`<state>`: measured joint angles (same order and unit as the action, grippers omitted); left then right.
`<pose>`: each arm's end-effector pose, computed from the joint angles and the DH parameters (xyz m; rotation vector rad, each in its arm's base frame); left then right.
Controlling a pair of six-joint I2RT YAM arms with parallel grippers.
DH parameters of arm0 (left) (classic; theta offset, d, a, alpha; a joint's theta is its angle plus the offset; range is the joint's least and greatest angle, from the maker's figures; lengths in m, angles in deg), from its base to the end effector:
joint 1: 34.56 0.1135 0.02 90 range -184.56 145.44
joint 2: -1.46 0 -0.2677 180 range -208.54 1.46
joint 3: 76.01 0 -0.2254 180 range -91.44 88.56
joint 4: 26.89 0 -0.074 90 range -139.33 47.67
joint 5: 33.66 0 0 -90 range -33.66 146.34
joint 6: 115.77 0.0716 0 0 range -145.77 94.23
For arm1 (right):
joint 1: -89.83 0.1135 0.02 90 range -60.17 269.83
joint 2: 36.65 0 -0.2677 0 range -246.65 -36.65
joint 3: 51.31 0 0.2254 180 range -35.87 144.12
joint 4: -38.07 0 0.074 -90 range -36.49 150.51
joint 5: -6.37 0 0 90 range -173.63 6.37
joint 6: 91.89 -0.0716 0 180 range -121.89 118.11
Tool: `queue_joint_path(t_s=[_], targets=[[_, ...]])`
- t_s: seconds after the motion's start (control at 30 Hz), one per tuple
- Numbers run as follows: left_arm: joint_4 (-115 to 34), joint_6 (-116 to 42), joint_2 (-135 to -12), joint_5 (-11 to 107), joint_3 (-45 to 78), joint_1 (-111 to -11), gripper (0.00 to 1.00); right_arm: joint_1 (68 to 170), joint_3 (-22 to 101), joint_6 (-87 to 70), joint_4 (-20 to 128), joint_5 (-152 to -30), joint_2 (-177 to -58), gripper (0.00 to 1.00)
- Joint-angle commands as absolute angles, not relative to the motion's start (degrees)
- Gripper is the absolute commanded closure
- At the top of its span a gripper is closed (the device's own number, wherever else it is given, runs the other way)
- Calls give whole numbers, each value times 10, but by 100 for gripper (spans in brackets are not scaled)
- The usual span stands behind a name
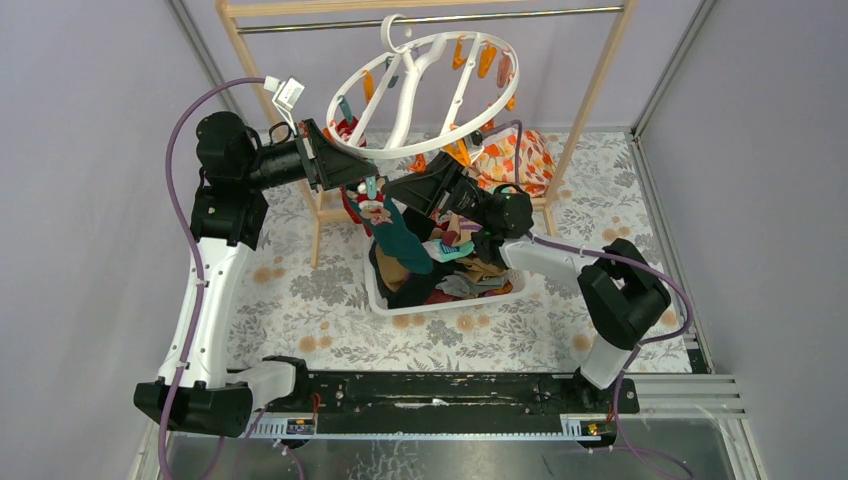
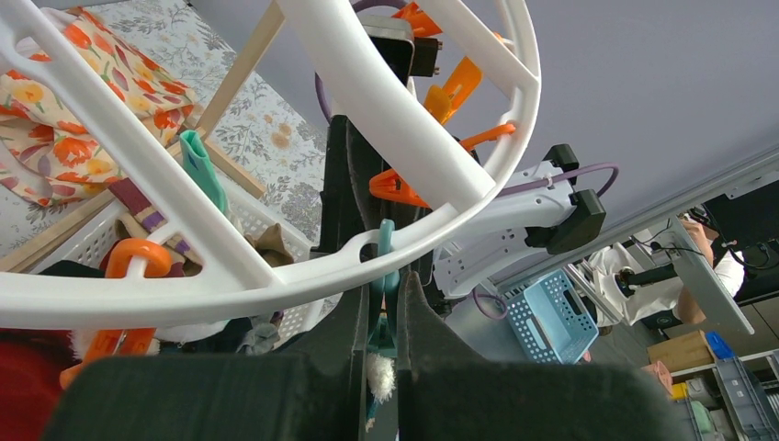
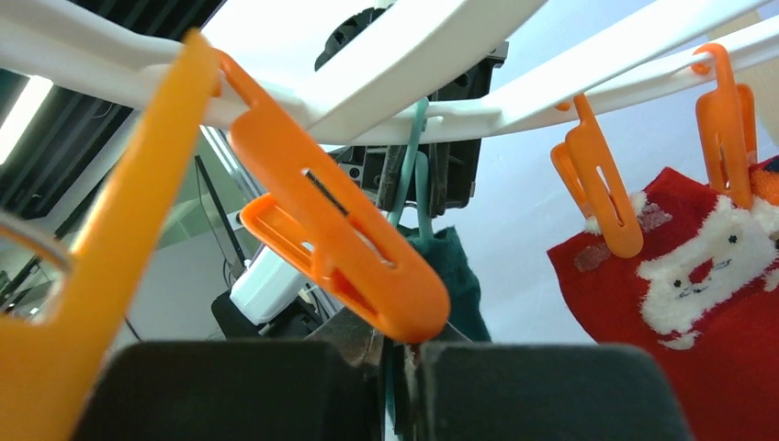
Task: Clip the socks to the hanger
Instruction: Clamp the sock onto the hanger.
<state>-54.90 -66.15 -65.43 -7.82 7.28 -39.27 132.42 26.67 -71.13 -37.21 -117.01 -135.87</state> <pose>0.2096 -0.0819 0.4751 0.4574 1.6994 -1.4401 0.2322 0.2669 0.4044 -0.4916 0.8721 2.0001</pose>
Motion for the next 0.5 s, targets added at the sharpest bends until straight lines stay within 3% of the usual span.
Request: queue_joint_path(t_s=[0.0,0.17,0.23,0.33,0.4,0.47], targets=[[-523,-655,-639,-118,70,-392,100,1331,259,-671,-443,-1122,-1318,100],[-529,-643,-637,-106,69,-392,100,1331,259,-660,-433,-1114,-1312,100],[-531,-643,-639,-105,68,-392,86,1334,264,-659,-426,-1120,-1314,100],[-531,-647,-638,-105,66,-392,78,1337,268,-660,-420,-1125,-1319,100],[-532,-647,-636,-107,66,-392,59,1338,270,-660,-418,-1127,-1320,100],[-534,-646,-634,-109,65,-392,48,1339,273,-661,-416,-1126,-1320,100]])
